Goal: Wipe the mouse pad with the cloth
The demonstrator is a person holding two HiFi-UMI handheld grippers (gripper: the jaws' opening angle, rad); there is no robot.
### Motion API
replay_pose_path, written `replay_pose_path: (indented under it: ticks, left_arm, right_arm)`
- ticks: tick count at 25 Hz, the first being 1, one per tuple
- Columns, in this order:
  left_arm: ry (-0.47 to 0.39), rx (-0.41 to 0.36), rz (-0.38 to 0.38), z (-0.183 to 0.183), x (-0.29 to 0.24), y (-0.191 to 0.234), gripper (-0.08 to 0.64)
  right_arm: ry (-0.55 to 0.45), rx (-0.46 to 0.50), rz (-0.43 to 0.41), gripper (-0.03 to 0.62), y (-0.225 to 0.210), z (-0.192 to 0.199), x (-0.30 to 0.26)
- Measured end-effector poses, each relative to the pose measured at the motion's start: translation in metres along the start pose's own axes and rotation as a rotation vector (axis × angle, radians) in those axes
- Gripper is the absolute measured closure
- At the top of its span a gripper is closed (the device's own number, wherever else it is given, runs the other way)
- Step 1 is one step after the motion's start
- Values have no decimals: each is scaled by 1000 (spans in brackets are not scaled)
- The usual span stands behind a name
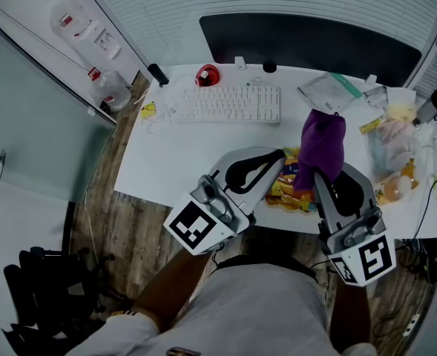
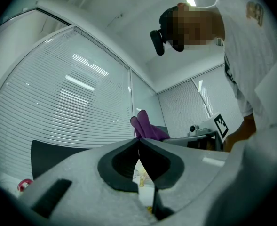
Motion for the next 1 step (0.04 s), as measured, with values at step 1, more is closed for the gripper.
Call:
replay_pose_path:
  ticks: [1]
  left_arm:
    - [1,-1,1,0,0,0,545]
  right_arm:
    - [0,1,2,523,0,0,0]
Point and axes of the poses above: the fingertips, and each gripper's own axes: x backward along the fingers, y to its left, z out of its underside, the point moved 2 cm from there along x, backward along the fingers, and after that the axes turned 7 degrees about y, right-handed, at the moved point
